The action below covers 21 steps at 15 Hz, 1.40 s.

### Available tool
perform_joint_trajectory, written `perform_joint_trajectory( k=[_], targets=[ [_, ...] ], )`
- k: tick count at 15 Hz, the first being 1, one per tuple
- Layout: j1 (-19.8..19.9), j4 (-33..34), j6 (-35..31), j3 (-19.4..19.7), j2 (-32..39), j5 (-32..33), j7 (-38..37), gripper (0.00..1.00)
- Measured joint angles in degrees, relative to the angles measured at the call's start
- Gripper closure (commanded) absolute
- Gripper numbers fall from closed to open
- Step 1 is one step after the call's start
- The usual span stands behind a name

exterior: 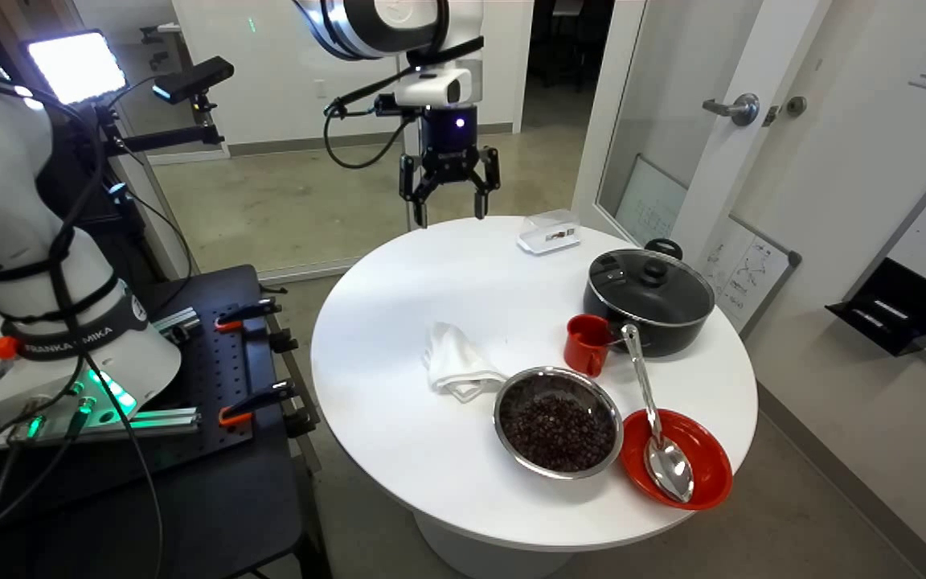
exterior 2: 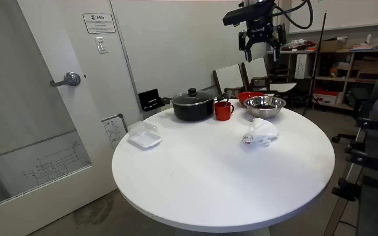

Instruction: Use the towel to wipe the table

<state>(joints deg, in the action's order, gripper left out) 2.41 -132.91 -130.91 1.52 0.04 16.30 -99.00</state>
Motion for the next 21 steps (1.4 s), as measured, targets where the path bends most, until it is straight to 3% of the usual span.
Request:
perform_joint_trajectory(
  k=[5, 11, 18, 21],
  targets=[
    [0.0, -0.1, 0.6, 0.0, 0.1, -2.3, 0.0, 0.00],
    [-0.6, -0.6, 6.2, -0.5, 0.1, -21.3, -0.3, 0.00],
    [-0.4, -7.6, -14.5, 0.1, 3.5, -23.8, -2.6, 0.00],
    [-0.3, -9.6, -18.2, 1.3, 7.0, -22.2, -2.6, 0.00]
  ],
)
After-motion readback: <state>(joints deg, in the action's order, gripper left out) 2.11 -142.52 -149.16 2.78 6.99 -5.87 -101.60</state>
